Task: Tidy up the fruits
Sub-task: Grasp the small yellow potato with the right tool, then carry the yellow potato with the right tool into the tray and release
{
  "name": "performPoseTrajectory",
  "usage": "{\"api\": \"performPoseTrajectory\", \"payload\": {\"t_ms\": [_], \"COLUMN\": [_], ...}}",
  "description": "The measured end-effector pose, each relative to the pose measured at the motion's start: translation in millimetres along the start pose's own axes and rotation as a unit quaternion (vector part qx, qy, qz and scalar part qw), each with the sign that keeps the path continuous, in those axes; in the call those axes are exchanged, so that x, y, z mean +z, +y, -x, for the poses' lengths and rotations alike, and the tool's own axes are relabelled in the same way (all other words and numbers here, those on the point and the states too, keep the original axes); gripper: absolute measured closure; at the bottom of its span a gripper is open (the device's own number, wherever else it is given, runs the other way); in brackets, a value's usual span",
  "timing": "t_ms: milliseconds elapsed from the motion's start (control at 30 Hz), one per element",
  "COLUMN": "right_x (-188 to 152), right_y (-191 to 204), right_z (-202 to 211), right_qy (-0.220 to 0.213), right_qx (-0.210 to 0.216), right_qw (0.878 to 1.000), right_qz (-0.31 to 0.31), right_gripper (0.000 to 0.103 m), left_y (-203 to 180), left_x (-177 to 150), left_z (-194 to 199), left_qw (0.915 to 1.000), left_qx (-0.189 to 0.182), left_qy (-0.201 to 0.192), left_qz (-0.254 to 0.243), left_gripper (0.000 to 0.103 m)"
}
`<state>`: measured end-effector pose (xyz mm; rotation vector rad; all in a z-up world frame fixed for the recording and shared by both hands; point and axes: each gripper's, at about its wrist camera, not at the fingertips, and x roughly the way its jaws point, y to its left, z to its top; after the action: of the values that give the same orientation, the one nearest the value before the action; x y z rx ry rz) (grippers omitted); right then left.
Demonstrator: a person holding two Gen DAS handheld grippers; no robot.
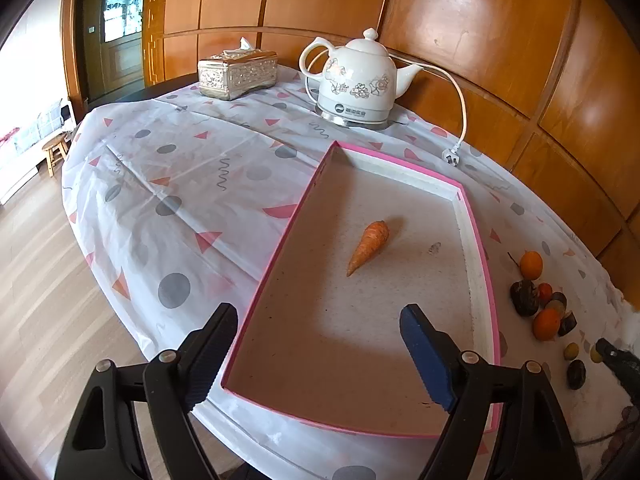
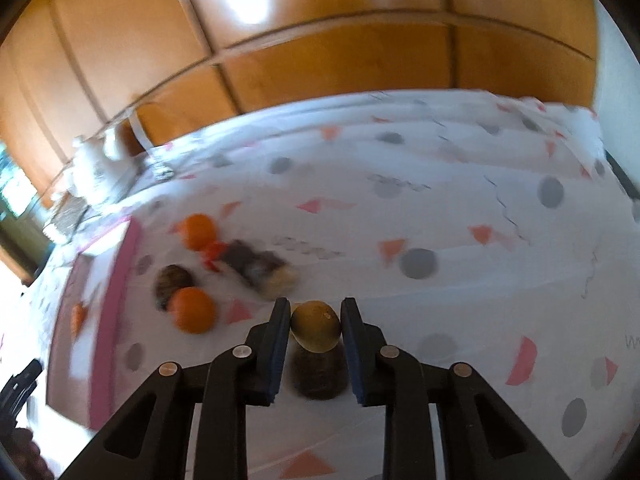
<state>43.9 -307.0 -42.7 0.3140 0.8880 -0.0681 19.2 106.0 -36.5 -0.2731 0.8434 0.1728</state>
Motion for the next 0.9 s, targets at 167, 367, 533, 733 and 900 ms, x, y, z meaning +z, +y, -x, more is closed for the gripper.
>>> {"api": "performPoseTrajectory", "payload": {"t_ms": [167, 367, 533, 733, 900], "right_x": [-4, -17, -32, -42, -43], "right_y": [52, 107, 139, 174, 202], "right_z": [6, 7, 4, 1, 2], "right_qy": [-0.001, 0.013, 0.030, 0.044, 0.046], "right_qx": [0.051, 0.094, 0.119, 0.148, 0.168], "right_qw": [0.996, 0.985, 0.977, 0.964, 0.955], "right_qz": [0.072, 0.144, 0.177, 0.215, 0.240], "right_gripper": [0.077, 0.077, 0.077, 0.077, 0.077], "left_y": [3, 8, 13, 20, 25], "left_x": [0, 0, 0, 0, 1], "left_z": [2, 3, 4, 6, 5], "left_qw": [1.0000, 0.9999, 0.9997, 0.9994, 0.9990], "left_qx": [-0.001, -0.001, 0.002, 0.005, 0.007], "left_qy": [-0.001, -0.003, -0.003, -0.004, -0.003], "left_qz": [0.004, 0.012, 0.022, 0.035, 0.043], "left_gripper": [0.018, 0.017, 0.016, 0.015, 0.015]}}
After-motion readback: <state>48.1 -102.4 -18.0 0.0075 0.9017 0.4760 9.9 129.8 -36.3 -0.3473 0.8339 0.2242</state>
